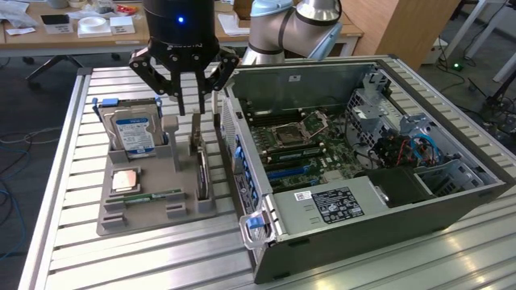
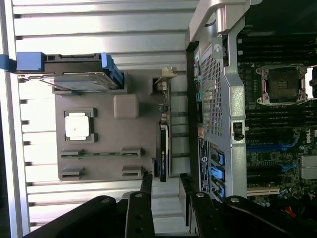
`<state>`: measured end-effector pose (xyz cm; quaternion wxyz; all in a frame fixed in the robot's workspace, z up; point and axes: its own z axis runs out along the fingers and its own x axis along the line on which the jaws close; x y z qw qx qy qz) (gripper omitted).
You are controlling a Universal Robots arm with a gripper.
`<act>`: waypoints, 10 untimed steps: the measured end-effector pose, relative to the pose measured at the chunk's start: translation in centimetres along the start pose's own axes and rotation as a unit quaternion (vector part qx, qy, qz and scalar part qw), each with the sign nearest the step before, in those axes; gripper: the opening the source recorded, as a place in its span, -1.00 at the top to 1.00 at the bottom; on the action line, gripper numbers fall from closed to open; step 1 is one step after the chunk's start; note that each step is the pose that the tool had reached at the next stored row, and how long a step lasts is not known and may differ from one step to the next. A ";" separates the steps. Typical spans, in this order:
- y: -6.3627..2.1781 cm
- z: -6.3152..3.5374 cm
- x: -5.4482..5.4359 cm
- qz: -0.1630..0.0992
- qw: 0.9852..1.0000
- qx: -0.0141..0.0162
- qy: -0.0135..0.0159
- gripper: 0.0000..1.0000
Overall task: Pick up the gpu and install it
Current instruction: 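Pick up the gpu and move the gpu toward the slot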
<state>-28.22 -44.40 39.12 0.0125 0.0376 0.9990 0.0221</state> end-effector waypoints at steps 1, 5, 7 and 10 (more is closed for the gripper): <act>-0.01 0.13 0.0 0.000 1.000 0.000 0.000 0.29; -0.04 0.86 0.0 0.000 1.000 0.000 0.000 0.29; -0.05 1.22 0.0 0.000 1.000 0.000 0.000 0.29; -0.08 1.77 0.0 0.000 1.000 0.000 0.000 0.29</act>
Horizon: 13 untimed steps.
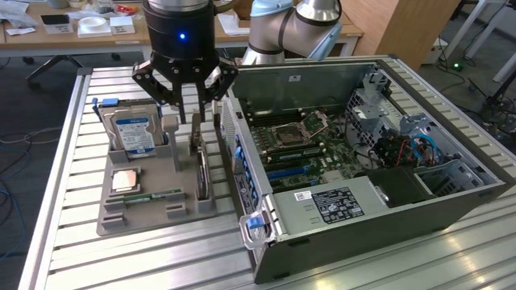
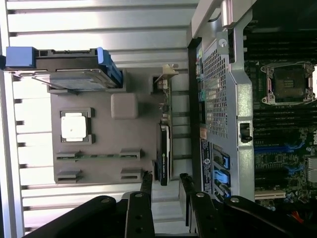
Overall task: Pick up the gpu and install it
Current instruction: 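Pick up the gpu and move the gpu toward the slot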
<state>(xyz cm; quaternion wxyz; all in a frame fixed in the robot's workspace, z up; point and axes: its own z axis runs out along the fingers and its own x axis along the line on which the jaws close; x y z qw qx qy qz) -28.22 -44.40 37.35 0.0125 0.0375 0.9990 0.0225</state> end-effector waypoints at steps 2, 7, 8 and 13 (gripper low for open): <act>-0.02 0.35 0.0 0.000 1.000 0.000 0.000 0.29; -0.06 1.27 0.1 0.000 1.000 0.000 0.000 0.29; -0.06 1.44 0.1 0.000 1.000 0.000 0.000 0.29; -0.08 2.34 0.2 0.000 1.000 0.000 0.000 0.29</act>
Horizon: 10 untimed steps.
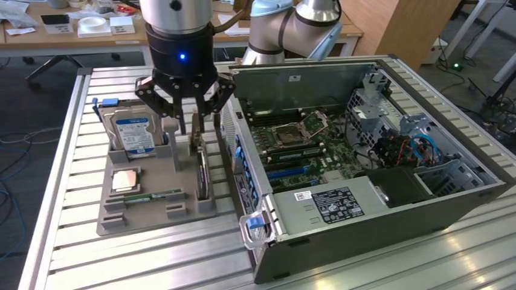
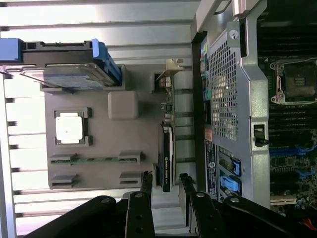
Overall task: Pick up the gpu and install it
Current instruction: 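Pick up the gpu and move the gpu toward the slot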
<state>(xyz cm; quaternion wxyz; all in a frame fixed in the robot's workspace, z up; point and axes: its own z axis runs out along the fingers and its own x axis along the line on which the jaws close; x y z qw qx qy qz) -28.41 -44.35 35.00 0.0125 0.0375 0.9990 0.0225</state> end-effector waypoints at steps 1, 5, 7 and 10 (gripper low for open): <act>0.00 0.20 0.0 0.000 1.000 0.000 0.000 0.29; 0.07 0.91 0.2 0.000 1.000 0.000 0.000 0.29; 0.11 1.27 0.2 0.000 1.000 0.000 0.000 0.29; 0.16 1.82 0.3 0.000 1.000 0.000 0.000 0.29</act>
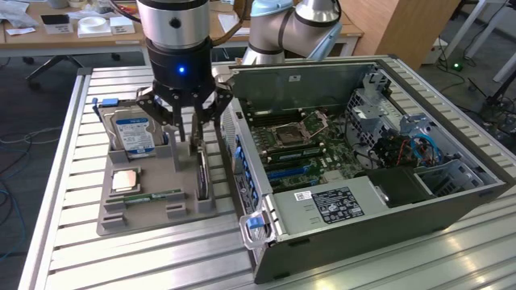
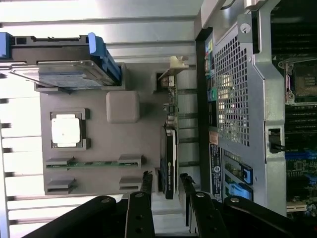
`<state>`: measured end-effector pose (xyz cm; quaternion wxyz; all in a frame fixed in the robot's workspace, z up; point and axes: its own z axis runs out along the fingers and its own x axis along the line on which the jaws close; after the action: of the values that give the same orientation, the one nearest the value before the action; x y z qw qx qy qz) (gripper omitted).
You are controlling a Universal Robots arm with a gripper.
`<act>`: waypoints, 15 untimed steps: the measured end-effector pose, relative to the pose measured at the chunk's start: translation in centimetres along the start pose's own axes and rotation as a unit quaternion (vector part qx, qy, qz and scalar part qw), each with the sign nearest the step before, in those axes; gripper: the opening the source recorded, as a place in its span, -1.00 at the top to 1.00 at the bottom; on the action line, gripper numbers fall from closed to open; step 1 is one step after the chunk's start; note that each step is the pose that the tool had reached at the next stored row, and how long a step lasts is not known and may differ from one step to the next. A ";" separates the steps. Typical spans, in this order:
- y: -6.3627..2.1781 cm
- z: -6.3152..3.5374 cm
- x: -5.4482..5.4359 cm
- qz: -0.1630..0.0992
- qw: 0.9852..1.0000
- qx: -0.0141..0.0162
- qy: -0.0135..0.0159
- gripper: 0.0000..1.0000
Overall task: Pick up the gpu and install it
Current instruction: 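Pick up the gpu and move the gpu toward the slot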
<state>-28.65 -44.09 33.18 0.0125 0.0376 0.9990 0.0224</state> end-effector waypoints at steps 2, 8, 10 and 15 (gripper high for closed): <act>0.04 0.36 0.1 0.000 1.000 0.000 0.000 0.29; 0.12 1.25 0.2 0.000 1.000 0.000 0.000 0.29; 0.12 1.25 0.2 0.000 1.000 0.000 0.000 0.29; 0.50 1.38 0.2 0.000 1.000 0.000 0.000 0.29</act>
<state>-28.80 -43.51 31.83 0.0125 0.0376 0.9990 0.0229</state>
